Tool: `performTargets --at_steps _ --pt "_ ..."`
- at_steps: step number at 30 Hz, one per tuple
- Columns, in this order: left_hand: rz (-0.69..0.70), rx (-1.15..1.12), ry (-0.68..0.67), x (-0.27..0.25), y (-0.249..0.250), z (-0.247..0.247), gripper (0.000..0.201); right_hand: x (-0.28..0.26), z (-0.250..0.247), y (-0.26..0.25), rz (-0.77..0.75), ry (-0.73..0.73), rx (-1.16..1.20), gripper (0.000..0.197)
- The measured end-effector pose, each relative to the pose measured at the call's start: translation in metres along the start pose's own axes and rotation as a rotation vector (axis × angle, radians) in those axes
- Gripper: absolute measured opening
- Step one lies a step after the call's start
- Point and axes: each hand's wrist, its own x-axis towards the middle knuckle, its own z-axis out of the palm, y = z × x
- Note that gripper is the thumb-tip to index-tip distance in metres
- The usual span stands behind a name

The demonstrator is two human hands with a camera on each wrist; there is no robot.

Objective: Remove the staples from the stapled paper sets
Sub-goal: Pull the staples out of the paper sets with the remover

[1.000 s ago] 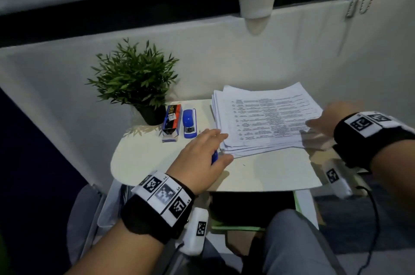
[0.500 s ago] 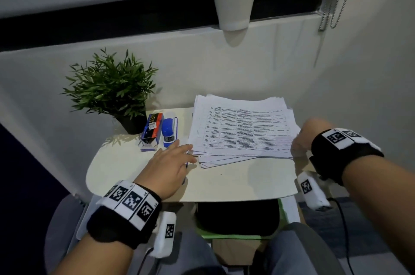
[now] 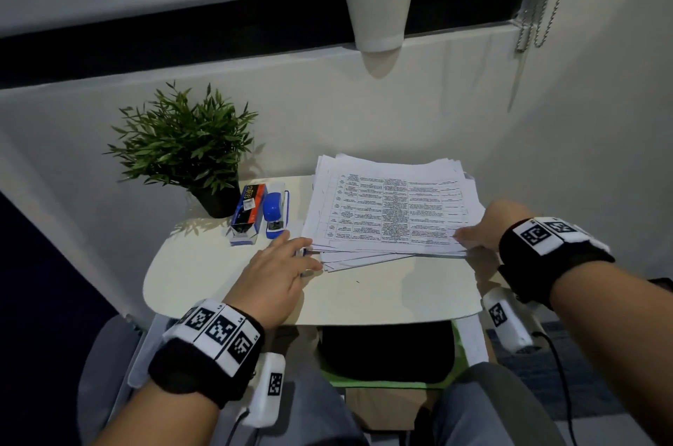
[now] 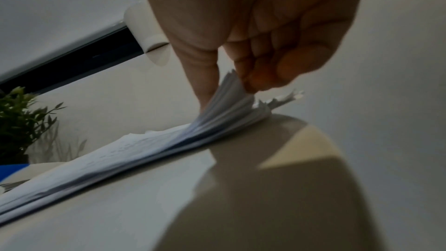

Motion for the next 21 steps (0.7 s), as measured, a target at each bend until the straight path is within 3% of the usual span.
performTargets --at_steps 5,11,15,21 --pt "0.01 0.023 0.024 0.003 0.002 -0.005 0.043 0.002 0.009 -0.002 -0.049 -0.02 -0.089 0.044" --pt "0.002 0.007 0.029 0.003 0.0 -0.002 0.044 0.008 0.012 -0.006 -0.056 0.047 -0.18 0.073" --pt "0.008 -0.014 0.039 0.004 0.0 0.0 0.043 0.004 0.007 -0.012 -0.078 0.035 -0.171 0.055" --pt "0.005 -0.03 0.04 0.004 0.0 0.001 0.042 0.005 0.002 -0.022 -0.057 -0.01 -0.164 0.055"
